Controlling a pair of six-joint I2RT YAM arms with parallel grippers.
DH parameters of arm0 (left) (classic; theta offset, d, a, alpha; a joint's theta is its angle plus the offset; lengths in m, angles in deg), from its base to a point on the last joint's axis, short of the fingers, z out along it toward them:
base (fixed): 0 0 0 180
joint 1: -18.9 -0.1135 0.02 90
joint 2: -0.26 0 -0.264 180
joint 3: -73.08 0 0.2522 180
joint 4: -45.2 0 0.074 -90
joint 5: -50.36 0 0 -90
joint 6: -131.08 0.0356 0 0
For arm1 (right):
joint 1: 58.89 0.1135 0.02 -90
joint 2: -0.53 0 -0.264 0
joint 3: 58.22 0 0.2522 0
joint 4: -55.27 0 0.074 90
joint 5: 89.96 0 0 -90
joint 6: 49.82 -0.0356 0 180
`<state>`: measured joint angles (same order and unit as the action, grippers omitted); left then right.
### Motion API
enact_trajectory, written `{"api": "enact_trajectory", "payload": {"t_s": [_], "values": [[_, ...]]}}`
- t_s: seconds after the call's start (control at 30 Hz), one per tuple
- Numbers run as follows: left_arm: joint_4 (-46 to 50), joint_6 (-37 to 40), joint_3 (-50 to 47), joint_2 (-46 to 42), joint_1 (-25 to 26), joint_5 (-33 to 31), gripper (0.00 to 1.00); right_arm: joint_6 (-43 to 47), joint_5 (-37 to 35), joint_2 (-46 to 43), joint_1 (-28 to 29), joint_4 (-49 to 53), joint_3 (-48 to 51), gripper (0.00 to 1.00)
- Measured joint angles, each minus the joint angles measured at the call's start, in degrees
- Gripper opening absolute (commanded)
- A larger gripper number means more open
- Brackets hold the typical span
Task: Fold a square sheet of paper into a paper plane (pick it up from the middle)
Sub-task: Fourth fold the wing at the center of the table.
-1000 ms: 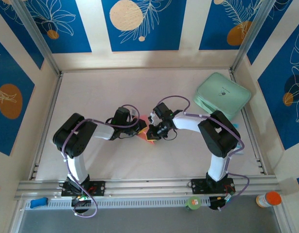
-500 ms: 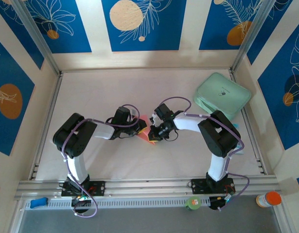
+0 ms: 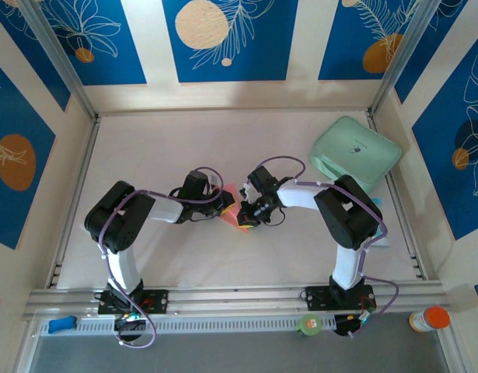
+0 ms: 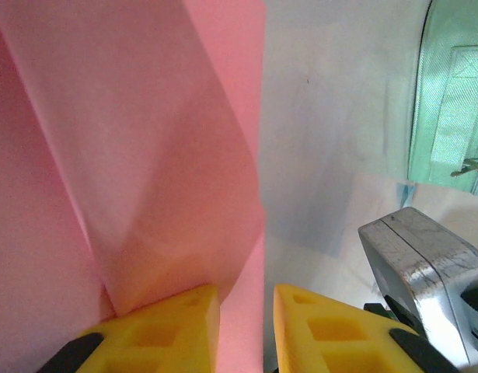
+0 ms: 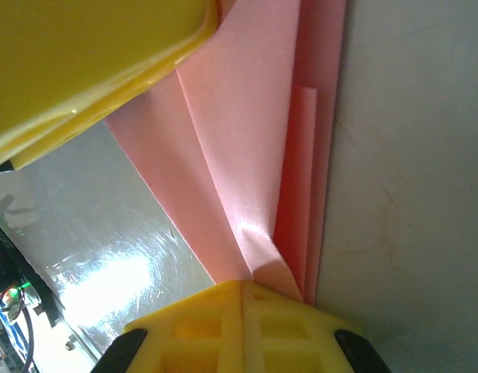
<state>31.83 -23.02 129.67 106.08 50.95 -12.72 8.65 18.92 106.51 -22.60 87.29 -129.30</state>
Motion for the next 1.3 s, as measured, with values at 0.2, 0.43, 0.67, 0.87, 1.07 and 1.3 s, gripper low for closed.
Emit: {"api": "enact_trajectory", "payload": {"t_s": [0.2,0.43,0.67,0.87,1.07,1.3], "values": [[0.3,-0.1,0.1,0.0,0.0,-0.1,0.27,0.3,0.9,0.0,-0.2,-1.3,1.0,0.04],[0.8,-0.2,0.2,-0.1,0.0,-0.5,0.27,1.1,2.2,-1.6,-0.5,-4.8,4.3,0.04],[0.9,-0.2,0.2,-0.1,0.0,-0.6,0.27,1.0,2.4,-5.2,-0.8,-7.6,9.6,0.04],[0.9,-0.2,0.2,-0.2,0.0,-0.6,0.27,0.4,1.9,-11.5,-0.9,-5.8,14.0,0.05],[1.0,-0.6,0.2,-0.2,0.0,-0.9,0.27,0.0,-0.1,-20.1,-1.1,-4.2,11.9,0.03],[1.0,-1.7,0.2,-0.2,0.0,-1.1,0.27,-1.5,-4.1,-15.5,1.0,-3.7,5.9,0.02]]}}
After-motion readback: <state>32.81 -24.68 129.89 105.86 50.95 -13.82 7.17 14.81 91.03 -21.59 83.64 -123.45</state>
